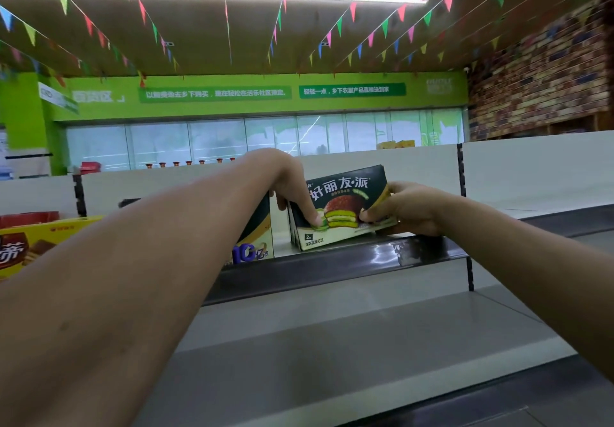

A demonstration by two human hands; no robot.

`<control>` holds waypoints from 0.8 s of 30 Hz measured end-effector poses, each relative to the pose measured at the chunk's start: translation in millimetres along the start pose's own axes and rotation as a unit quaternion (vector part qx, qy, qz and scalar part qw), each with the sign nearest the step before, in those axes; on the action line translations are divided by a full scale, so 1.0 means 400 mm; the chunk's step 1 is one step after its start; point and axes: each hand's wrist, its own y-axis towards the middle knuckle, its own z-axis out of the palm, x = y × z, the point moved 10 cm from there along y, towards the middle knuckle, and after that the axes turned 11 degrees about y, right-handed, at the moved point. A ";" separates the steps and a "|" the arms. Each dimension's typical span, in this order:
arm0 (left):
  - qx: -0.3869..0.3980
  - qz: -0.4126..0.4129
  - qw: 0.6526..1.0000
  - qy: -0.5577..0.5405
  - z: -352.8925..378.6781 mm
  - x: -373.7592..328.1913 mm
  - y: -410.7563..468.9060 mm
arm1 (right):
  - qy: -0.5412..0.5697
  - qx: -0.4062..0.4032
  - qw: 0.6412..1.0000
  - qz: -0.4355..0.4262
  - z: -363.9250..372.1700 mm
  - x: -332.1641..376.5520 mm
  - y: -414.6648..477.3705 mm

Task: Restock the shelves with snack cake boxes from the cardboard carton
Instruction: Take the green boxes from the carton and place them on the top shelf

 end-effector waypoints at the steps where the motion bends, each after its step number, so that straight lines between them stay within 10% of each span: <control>1: -0.003 0.000 1.000 0.009 -0.003 0.000 0.003 | -0.016 0.000 1.000 0.002 -0.001 0.002 -0.005; 18: -0.118 0.008 0.993 -0.003 -0.079 0.014 -0.089 | -0.045 -0.062 0.992 -0.097 0.013 0.115 -0.061; 24: -0.198 0.021 0.977 -0.080 -0.122 0.069 -0.169 | -0.208 -0.169 0.932 -0.244 0.044 0.208 -0.124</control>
